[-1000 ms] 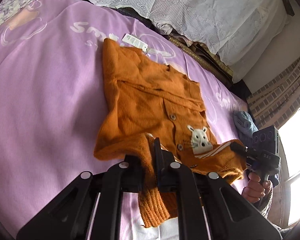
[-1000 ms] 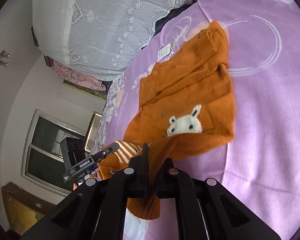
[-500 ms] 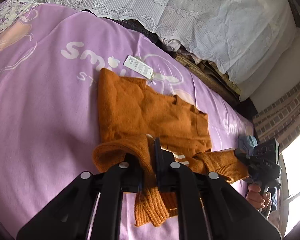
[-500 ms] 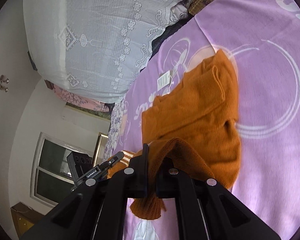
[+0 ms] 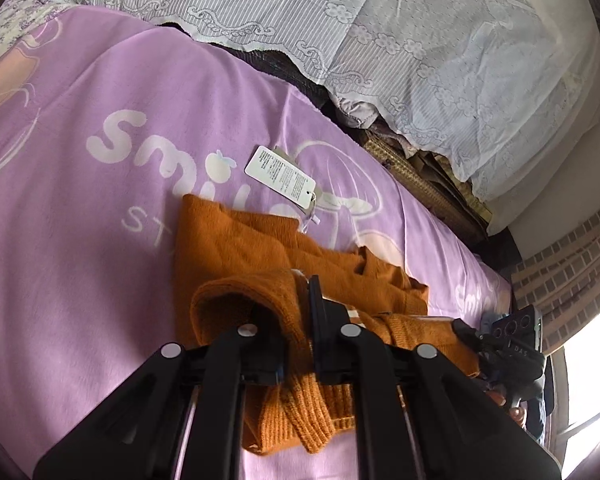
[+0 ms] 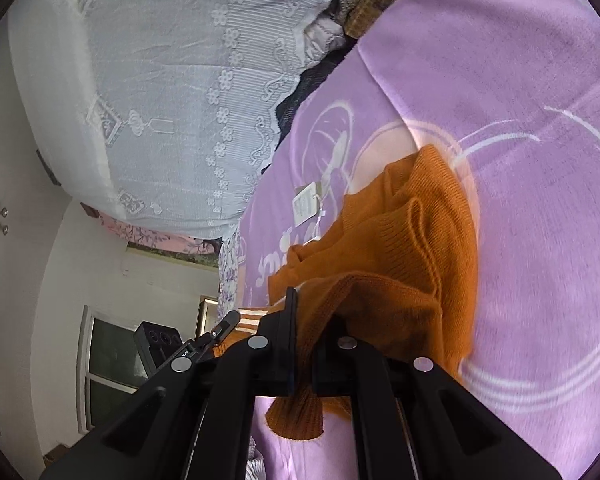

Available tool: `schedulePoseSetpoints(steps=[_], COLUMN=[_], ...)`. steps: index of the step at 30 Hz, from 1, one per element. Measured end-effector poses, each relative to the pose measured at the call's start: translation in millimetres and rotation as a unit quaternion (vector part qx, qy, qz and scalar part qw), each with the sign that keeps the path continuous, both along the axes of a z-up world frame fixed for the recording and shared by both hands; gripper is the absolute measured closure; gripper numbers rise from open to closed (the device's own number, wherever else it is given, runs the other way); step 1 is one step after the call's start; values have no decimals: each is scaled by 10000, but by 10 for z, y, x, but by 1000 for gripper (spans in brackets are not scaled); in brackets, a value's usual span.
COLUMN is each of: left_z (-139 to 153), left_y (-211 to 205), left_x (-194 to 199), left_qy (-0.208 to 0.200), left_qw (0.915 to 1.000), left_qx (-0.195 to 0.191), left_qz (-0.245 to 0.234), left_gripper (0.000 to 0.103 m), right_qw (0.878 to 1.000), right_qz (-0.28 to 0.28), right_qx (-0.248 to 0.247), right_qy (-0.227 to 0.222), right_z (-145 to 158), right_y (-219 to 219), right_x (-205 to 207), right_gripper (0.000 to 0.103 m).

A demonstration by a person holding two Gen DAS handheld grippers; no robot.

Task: Fold small clothes
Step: 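Lift the hem and fold it toward the collar with the left gripper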

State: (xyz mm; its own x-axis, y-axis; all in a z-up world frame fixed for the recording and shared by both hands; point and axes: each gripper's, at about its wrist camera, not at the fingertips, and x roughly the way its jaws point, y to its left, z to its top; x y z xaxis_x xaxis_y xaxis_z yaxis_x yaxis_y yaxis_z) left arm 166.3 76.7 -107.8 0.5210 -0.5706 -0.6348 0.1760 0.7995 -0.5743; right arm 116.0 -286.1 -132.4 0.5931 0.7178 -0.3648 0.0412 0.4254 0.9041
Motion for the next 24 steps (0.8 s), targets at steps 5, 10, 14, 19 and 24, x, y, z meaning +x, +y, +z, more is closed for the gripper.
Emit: schedulePoseSetpoints(steps=[5, 10, 14, 19, 24], left_z=[-166, -591, -464, -197, -111], left_y=[-66, -7, 123, 214, 138], left_x=[230, 410, 322, 85, -90], left_qy=[127, 637, 537, 221, 274], left_qw=[9999, 9969, 9950, 9957, 9973], left_qx=[4, -396, -813, -857, -686], left_qz=[58, 230, 233, 261, -27], left_gripper=[95, 91, 75, 54, 48], right_qw=[9996, 9974, 9964, 9992, 9982], right_qz=[-186, -404, -382, -49, 516], right_qx=[38, 288, 664, 382, -272], right_qy=[188, 520, 351, -100, 126], right_z=[-185, -561, -514, -159, -37], right_y=[-81, -207, -298, -207, 68], right_x=[223, 357, 305, 132, 3], right_gripper=[97, 97, 62, 50, 47])
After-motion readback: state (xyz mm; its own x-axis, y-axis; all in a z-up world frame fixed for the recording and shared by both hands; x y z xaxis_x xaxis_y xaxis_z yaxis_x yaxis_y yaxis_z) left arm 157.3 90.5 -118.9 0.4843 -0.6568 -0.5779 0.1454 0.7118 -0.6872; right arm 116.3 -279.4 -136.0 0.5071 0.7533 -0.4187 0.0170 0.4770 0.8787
